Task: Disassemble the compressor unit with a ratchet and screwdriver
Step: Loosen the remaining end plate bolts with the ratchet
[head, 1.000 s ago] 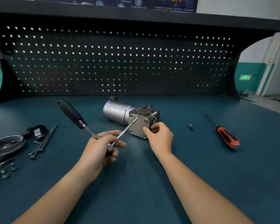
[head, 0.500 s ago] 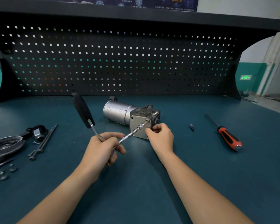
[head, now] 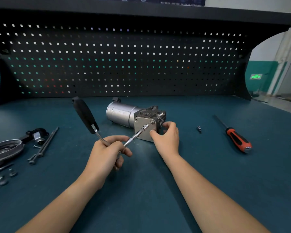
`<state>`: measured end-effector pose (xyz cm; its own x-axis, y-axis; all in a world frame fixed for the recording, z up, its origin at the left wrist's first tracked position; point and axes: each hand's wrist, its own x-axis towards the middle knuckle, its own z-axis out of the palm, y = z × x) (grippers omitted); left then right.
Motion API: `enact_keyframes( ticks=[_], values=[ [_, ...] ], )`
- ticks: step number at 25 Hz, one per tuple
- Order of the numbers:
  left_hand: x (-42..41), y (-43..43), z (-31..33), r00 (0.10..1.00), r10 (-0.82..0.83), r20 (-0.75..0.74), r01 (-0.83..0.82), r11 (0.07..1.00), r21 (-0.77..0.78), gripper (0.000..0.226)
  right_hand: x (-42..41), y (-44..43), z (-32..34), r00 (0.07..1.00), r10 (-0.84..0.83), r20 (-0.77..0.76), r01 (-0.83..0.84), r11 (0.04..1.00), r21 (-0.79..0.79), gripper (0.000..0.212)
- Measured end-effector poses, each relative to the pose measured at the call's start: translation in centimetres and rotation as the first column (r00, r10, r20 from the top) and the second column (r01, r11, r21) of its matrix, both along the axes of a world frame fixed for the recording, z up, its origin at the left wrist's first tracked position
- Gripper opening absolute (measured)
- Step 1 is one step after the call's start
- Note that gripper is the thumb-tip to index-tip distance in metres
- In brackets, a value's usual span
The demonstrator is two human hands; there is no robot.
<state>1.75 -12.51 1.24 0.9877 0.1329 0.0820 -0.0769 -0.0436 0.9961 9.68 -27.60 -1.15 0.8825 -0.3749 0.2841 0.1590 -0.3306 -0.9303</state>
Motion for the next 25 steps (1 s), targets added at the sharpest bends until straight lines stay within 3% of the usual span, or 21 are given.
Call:
enact_keyframes(
  ticks=[2, 5, 8, 13, 25],
  values=[
    [0.0, -0.1, 0.0, 1.0, 0.001, 0.001, -0.001, 1.0, 0.007, 0.023, -0.3, 0.1, 0.0, 0.998, 0.045, 0.047, -0.044, 0.999, -0.007, 0.049],
    [0.0, -0.4, 0.0, 1.0, 0.001, 0.003, -0.001, 1.0, 0.007, 0.024, -0.5, 0.4, -0.1, 0.981, 0.18, 0.073, -0.169, 0.975, -0.142, 0.064],
    [-0.2, -0.6, -0.1, 1.0, -0.009, 0.012, 0.008, 0.999, 0.031, 0.025, -0.5, 0.5, 0.0, 0.973, 0.226, 0.054, -0.21, 0.954, -0.215, 0.06],
    [-0.3, -1.1, -0.3, 0.999, -0.019, 0.048, 0.015, 0.996, 0.087, 0.028, -0.6, 0.4, 0.1, 0.976, 0.202, 0.081, -0.184, 0.964, -0.192, 0.055],
    [-0.5, -0.6, 0.1, 0.998, 0.044, 0.041, -0.047, 0.997, 0.065, 0.026, -0.5, 0.4, 0.3, 0.983, 0.134, 0.124, -0.119, 0.986, -0.12, 0.036]
  ],
)
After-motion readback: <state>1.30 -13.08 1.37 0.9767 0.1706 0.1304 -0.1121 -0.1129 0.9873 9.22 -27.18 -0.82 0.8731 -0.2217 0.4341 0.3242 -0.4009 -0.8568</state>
